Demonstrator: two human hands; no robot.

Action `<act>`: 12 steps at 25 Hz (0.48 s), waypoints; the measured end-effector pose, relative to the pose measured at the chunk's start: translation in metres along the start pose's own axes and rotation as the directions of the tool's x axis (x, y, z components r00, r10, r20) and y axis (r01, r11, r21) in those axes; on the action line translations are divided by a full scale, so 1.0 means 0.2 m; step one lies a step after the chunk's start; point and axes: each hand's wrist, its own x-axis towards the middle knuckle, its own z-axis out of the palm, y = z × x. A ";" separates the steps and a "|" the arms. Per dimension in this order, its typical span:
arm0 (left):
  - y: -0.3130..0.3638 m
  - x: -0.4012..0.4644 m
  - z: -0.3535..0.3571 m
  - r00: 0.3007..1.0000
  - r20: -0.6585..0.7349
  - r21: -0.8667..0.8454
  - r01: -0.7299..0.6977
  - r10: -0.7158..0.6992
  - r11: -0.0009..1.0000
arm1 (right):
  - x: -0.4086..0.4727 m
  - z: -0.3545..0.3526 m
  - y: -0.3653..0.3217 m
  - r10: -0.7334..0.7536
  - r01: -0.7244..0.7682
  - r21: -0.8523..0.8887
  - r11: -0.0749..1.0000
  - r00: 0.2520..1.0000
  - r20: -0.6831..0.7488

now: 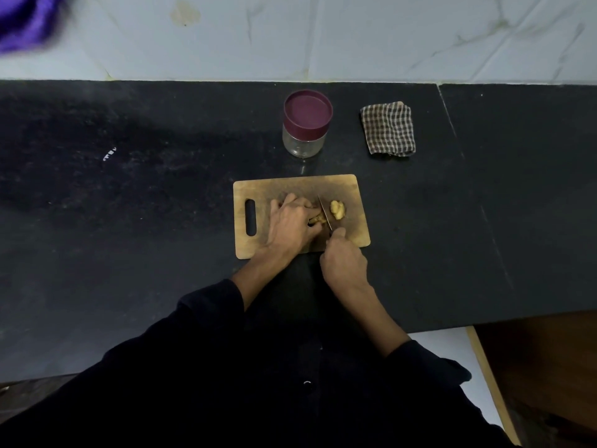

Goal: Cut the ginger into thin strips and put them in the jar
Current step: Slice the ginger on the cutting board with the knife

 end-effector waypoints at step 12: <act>0.01 -0.01 0.02 0.998 -0.041 -0.021 0.051 -0.052 0.998 | -0.08 0.00 0.10 0.009 -0.011 0.018 1.000 0.992 0.125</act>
